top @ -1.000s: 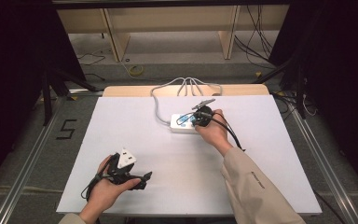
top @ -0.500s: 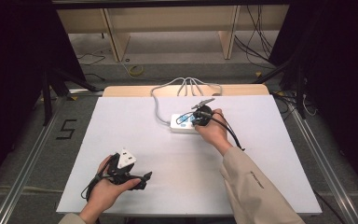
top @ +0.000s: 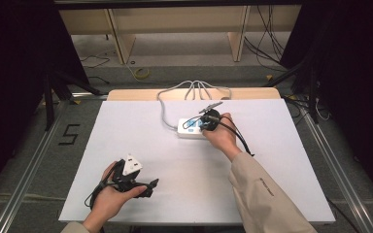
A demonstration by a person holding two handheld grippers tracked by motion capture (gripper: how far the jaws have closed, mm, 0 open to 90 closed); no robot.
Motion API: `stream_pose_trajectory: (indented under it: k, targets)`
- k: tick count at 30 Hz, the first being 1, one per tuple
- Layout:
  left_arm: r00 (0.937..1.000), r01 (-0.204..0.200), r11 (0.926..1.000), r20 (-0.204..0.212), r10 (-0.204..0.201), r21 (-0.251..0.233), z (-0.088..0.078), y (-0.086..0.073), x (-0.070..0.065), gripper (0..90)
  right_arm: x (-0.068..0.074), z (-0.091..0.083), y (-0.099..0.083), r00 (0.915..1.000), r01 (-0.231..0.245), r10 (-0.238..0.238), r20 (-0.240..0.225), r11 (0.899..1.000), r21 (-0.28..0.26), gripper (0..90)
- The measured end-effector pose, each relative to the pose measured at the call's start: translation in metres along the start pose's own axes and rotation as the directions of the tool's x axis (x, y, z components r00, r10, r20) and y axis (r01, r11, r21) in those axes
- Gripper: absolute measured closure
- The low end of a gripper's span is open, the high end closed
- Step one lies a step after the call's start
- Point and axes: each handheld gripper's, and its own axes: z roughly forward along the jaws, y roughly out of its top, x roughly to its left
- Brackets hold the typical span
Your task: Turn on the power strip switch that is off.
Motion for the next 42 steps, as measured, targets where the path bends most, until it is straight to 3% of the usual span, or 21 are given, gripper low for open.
stream_pose_trajectory:
  k: [22, 23, 30, 42]
  targets:
    - [1.0000, 0.001, 1.0000, 0.003, -0.001, 0.001, 0.0002, 0.0001, -0.0007, 8.2, 0.0025, 0.0004, 0.0016, 0.9998, 0.008, -0.008, 0.016, 1.000, 0.018, 90.0]
    - [1.0000, 0.001, 1.0000, 0.002, -0.001, 0.000, 0.0003, 0.0001, -0.0007, 8.2, 0.0025, -0.0003, 0.0019, 0.9993, 0.017, -0.019, 0.033, 0.999, 0.038, 90.0]
    - [1.0000, -0.003, 1.0000, 0.005, 0.003, 0.004, 0.0009, 0.0008, -0.0009, 8.2, 0.0040, -0.0001, 0.0026, 0.9984, 0.037, -0.039, 0.041, 0.998, 0.046, 90.0]
    - [1.0000, -0.003, 1.0000, 0.005, 0.003, 0.003, 0.0009, 0.0006, -0.0007, 8.3, 0.0023, -0.0002, 0.0020, 0.9992, 0.027, -0.028, 0.030, 0.999, 0.040, 90.0]
